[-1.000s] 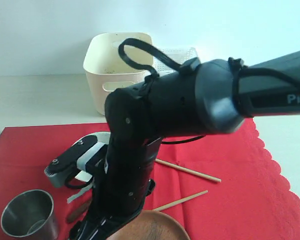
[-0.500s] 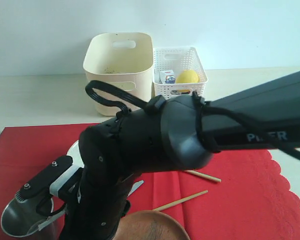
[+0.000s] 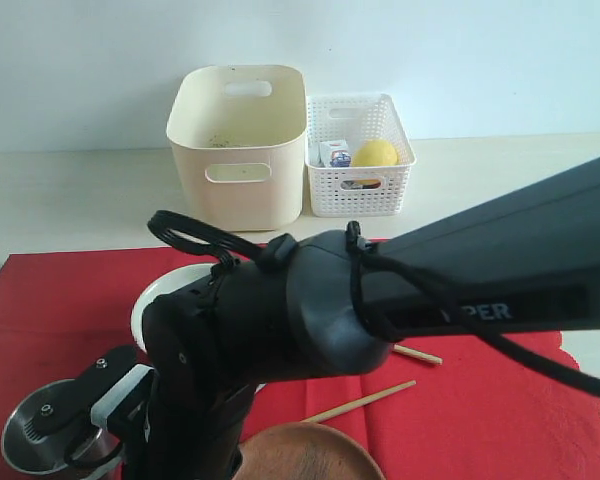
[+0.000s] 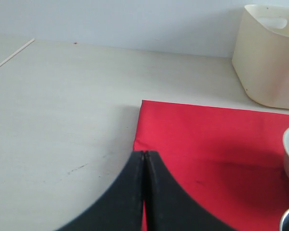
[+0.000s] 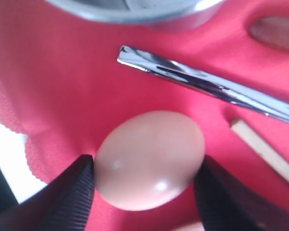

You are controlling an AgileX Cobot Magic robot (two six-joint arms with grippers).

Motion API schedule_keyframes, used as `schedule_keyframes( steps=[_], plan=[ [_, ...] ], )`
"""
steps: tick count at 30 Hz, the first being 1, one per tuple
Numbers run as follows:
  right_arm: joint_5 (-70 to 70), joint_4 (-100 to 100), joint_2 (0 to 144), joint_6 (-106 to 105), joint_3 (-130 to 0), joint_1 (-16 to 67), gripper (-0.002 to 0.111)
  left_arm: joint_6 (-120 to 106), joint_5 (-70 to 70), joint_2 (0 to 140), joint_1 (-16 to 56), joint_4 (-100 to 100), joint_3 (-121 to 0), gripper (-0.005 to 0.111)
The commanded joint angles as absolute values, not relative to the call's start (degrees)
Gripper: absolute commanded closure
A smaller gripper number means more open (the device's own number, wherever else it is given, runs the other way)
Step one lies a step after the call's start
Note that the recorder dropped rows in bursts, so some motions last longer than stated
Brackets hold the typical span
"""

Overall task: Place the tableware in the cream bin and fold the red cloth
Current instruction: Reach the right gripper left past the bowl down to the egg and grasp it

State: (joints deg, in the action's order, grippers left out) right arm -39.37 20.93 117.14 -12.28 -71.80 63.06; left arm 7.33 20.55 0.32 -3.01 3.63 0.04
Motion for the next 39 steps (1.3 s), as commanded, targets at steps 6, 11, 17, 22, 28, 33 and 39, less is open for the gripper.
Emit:
schedule_keyframes(
  steps=[6,11,17,22,28,33,39],
  plan=[
    [-40.4,16.2,117.3,-10.5,-71.9,63.3,0.108,7.3,20.2,0.0,-2.7,4.0,0.0,0.106],
    [-41.4,12.8,114.3,-7.5,-71.9,63.3,0.108,7.3,20.2,0.0,-2.7,4.0,0.0,0.106],
    [-41.5,11.5,111.0,-7.2,-71.9,63.3,0.108,7.3,20.2,0.0,-2.7,4.0,0.0,0.106],
    [-43.1,11.6,110.5,-7.2,-71.9,63.3,0.106,7.3,20.2,0.0,-2.7,4.0,0.0,0.106],
    [-38.4,11.9,110.7,-14.3,-71.9,63.3,0.060,7.3,20.2,0.0,-2.7,4.0,0.0,0.106],
    [-36.7,12.4,110.8,-25.9,-71.9,63.3,0.028,7.3,20.2,0.0,-2.7,4.0,0.0,0.106],
    [-36.5,20.9,111.2,-38.7,-71.9,63.3,0.027,7.3,20.2,0.0,-2.7,4.0,0.0,0.106]
  ],
)
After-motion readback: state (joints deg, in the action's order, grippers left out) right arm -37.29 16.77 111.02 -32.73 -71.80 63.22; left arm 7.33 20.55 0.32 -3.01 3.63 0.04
